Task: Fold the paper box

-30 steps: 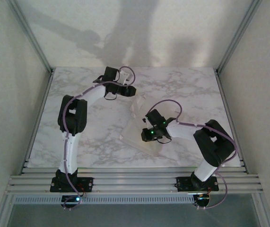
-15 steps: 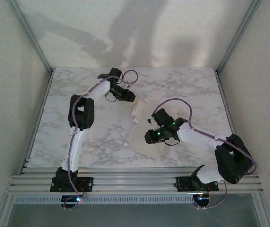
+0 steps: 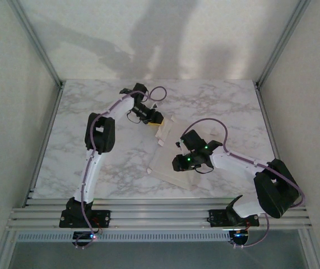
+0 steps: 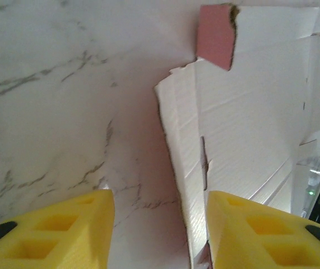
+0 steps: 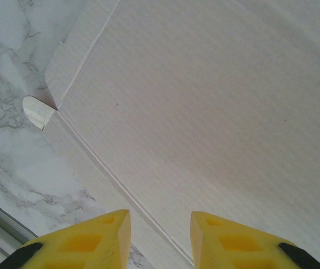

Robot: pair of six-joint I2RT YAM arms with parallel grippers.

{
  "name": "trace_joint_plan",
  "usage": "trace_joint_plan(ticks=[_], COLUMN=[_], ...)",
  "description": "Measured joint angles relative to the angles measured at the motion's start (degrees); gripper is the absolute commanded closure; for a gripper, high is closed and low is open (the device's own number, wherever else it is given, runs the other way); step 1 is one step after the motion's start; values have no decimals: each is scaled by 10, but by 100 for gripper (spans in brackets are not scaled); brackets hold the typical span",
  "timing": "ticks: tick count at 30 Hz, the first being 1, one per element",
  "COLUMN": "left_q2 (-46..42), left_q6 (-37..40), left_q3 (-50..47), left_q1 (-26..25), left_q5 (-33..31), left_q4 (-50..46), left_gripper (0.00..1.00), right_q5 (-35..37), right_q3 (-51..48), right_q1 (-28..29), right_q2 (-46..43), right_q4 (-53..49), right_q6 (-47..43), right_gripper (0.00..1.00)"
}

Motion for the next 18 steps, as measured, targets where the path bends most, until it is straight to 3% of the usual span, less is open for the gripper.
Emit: trace_joint_plan(ticks=[10,18], left_q2=[6,11], left_q6=[-12,-9], left_q3=[6,6], left_q1=[-11,-14], left_q5=[22,23], left_q4=[0,0], left_gripper=[79,93], right_q5=[0,0], right_q3=[-9,-25], right_q1=[-2,-2], right_q2=[10,18], right_q4=[11,30], right_q6=[5,18], right_gripper=[70,72])
